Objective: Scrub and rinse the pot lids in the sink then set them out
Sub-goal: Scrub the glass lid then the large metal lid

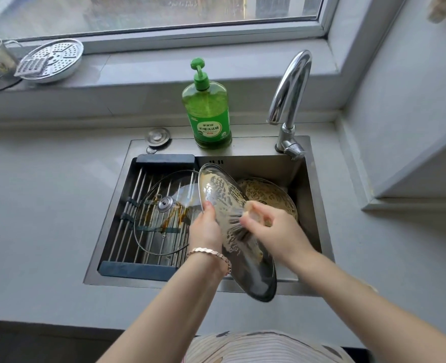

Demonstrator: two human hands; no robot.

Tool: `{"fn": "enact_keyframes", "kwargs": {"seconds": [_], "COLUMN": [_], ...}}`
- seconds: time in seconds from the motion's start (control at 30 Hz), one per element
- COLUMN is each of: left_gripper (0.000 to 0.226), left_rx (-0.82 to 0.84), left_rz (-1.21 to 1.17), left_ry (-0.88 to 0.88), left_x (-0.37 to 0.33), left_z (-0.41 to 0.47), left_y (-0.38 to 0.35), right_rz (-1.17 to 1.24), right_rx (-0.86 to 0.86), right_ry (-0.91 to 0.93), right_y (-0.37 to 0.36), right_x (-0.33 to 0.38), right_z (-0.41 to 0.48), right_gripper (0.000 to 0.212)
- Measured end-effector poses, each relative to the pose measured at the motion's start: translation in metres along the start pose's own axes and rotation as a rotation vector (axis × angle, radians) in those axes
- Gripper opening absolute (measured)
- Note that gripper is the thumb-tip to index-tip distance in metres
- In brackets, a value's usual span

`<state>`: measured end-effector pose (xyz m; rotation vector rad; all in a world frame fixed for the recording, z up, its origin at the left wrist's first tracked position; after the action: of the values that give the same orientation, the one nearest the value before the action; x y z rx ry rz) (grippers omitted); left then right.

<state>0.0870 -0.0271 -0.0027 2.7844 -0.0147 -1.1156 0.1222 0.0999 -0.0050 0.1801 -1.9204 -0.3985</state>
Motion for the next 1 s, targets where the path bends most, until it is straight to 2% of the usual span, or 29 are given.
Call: {"fn": "enact_keyframes", "kwargs": {"seconds": [0.1,0.2,0.27,0.37,0.43,0.53,0.6,0.67,0.73,0.83,0.9,1.0], "left_gripper": [0.046,0.039,0.039,0.045,0.047,0.042,0.045,0.045,0.043,0.038,0.039,0.044], "left_rx": [-0.019,0.004,-0.005,-0.032,-0.006,0.003,0.013,0.034,0.062,0.058,0.037,0.010], "left_rz": [-0.010,-0.016,0.012,0.010,-0.019,-0.029,-0.062,-0.130,-0.143,-0.134,-0.120,-0.138], "left_ry": [0.021,0.016,-0.011,-0.002,0.031,0.021,0.036,0.050,0.050,-0.005,-0.015,0.025], "left_x": [-0.001,-0.002,-0.005,-0.008,-0.009,-0.012,-0.015,-0.022,-0.026,-0.029,-0.032,-0.034], "left_z": [0.000,-0.007,-0.009,-0.004,-0.001,-0.006,-0.007,-0.007,-0.011,-0.015,-0.015,-0.010], "left_y": [0.002,0.000,-0.001,0.003,0.005,0.002,0.002,0.007,0.009,0.009,0.009,0.012], "right_rz": [-0.059,-0.025,-0.061,-0.134,-0.144,-0.098,-0.060,-0.041,-0.002,0.083,0.105,0.036], "right_rx": [0.031,-0.034,-0.034,0.058,0.050,-0.057,-0.027,0.084,0.084,-0.040,-0.019,0.100], "right_ry": [0.110,-0.047,-0.005,0.203,0.159,0.054,0.180,0.295,0.231,0.041,0.121,0.287], "right_y": [-0.012,0.006,0.005,-0.011,-0.005,0.007,-0.004,-0.020,-0.015,0.005,-0.003,-0.016], "right_x": [0.016,0.012,0.018,0.038,0.035,0.027,0.033,0.034,0.018,-0.001,0.004,0.019], "right_z": [-0.013,0.008,0.009,-0.007,0.004,0.022,0.006,-0.018,-0.012,0.011,0.003,-0.023], "right_gripper": [0.036,0.022,0.026,0.039,0.042,0.038,0.037,0.047,0.052,0.047,0.047,0.051]}}
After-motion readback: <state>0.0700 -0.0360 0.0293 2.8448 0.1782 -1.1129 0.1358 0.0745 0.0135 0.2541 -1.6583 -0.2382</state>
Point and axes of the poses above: each hand's wrist, its own z-axis towards the middle knuckle, its own y-axis out of the back of the hand, x = y × z, the point moved 3 cm from there along z, towards the middle knuckle, and after that the axes turned 9 degrees about z, right-handed, at the moved point
